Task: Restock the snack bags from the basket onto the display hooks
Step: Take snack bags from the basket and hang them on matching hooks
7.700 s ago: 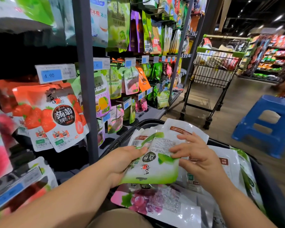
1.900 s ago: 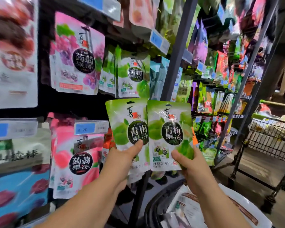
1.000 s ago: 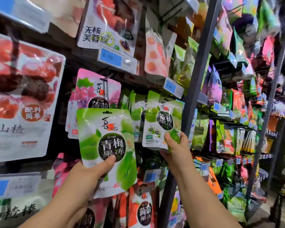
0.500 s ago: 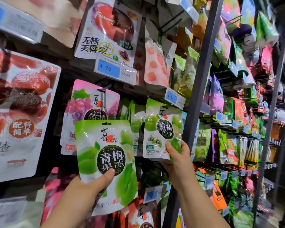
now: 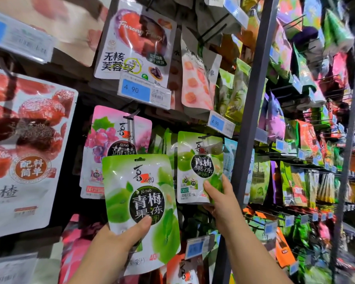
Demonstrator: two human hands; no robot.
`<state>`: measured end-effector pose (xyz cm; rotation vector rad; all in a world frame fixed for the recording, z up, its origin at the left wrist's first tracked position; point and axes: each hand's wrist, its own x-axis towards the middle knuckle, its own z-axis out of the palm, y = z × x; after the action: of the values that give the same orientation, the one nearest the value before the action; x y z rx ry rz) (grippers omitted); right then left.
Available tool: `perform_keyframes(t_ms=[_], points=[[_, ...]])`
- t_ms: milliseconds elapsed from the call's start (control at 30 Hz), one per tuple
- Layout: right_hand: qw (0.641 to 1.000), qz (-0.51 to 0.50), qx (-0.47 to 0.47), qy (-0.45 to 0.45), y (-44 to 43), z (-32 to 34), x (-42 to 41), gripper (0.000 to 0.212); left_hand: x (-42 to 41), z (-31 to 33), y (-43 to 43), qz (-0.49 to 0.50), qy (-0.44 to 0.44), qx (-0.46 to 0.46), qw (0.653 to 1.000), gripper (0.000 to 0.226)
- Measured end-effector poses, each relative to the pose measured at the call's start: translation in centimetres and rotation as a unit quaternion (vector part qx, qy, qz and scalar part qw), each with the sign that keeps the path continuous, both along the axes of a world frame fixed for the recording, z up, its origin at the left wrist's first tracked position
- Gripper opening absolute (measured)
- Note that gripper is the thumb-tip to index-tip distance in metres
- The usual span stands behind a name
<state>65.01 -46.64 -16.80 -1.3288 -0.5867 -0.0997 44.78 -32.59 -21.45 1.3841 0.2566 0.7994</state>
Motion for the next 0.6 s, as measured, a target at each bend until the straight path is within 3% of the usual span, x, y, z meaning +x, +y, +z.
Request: perform_keyframes(t_ms=[100, 300, 367, 433, 500, 600], points=[[0.995, -0.073, -0.048, -0.045, 0.4, -0.2, -0.6, 0.085, 0.9, -0.3, 0.8, -0.024, -0.037, 0.001, 0.999, 0.011], [0.965, -0.187, -0.14, -0.117, 0.1, -1.1, -2.6, 0.082, 1.5, 1.3, 0.0, -0.061, -0.033, 0.007, 0.998, 0.006], [0.95, -0.233, -0.144, -0.152, -0.2, -1.6, -3.1, 0.071, 2.3, 2.0, -0.3, -0.079, -0.029, 0.007, 0.996, 0.022], [0.935, -0.267, -0.112, -0.204, -0.5, -2.2, -3.7, 0.044, 2.9, 2.7, -0.7, -0.117, -0.031, 0.024, 0.992, 0.04], [0.934, -0.264, -0.096, -0.219, -0.7, -2.5, -4.3, 0.027, 3.2, 3.5, -1.2, -0.138, -0.037, 0.021, 0.989, 0.031], [0.976, -0.129, -0.069, -0.163, -0.9, -2.6, -5.5, 0.049, 4.2, 4.3, -1.6, -0.149, -0.046, 0.007, 0.988, 0.018]])
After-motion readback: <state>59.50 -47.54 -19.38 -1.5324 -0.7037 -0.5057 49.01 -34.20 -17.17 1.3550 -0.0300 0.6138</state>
